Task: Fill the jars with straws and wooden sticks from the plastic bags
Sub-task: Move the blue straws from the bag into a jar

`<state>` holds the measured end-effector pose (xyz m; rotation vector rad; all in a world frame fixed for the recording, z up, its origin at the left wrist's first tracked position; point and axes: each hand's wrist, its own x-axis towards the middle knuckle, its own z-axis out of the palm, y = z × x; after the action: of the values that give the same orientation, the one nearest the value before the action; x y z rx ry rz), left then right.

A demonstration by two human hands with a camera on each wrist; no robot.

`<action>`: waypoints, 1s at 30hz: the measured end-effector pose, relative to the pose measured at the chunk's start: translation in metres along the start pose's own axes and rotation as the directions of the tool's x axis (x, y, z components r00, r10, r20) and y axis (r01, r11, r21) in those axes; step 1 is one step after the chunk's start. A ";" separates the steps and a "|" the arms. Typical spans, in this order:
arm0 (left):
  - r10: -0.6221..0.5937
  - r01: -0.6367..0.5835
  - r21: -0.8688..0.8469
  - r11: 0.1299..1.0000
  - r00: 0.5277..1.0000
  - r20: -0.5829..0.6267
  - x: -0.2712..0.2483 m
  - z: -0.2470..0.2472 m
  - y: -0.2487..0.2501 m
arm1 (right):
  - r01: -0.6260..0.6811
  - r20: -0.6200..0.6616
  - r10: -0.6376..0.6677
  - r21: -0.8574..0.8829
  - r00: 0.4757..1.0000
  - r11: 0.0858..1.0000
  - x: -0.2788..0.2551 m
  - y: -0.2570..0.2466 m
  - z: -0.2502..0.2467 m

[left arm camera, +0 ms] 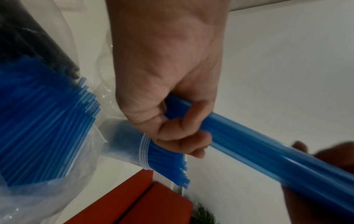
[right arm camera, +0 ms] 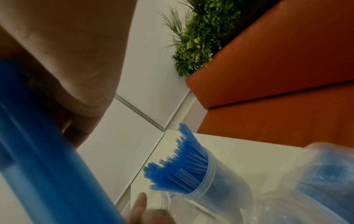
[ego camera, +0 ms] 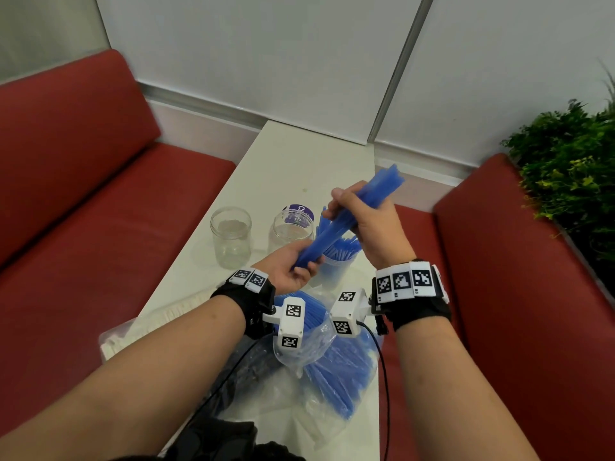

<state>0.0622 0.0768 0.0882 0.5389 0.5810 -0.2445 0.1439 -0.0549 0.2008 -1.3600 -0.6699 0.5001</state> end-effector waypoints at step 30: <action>0.628 -0.072 0.963 -0.260 0.745 0.225 0.067 0.004 -0.021 | -0.290 -0.385 0.089 -0.504 0.919 0.814 0.023 0.080 -0.047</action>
<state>0.1113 0.0522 0.0438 2.4469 0.4477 0.1335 0.1975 -0.0603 0.1219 -2.0288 -0.3912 0.2113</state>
